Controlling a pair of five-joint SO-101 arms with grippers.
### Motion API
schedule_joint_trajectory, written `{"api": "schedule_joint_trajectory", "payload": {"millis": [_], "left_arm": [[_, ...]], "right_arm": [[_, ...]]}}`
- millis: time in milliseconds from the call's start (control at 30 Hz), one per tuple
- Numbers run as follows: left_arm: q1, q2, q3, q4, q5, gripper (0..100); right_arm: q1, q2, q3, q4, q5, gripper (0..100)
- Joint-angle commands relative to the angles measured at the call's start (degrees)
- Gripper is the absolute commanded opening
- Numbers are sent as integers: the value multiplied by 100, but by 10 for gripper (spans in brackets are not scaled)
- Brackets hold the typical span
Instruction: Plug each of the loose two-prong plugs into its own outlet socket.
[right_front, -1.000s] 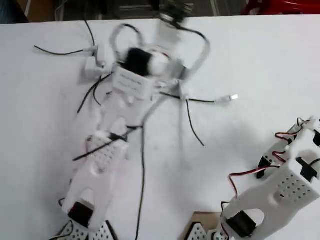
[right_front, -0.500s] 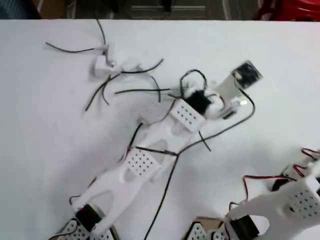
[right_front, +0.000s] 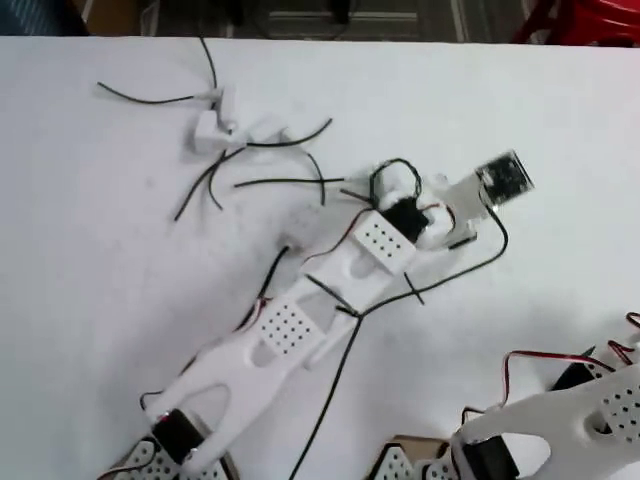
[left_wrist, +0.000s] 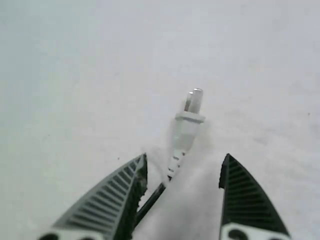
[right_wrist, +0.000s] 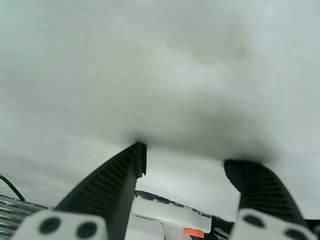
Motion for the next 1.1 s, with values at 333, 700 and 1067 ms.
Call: {"api": "schedule_joint_trajectory", "payload": {"millis": [333,700,1067], "left_arm": [[154,-57,79,-387,-352,22],[-13,-57,-325,-642,-299,24],[101,-743,-1002,1442,-299,24]], "right_arm": [[681,1051,-334,22,79,304],[629,1051,-325,31,79,304],[-901,-479,-97,66,18,192]]}}
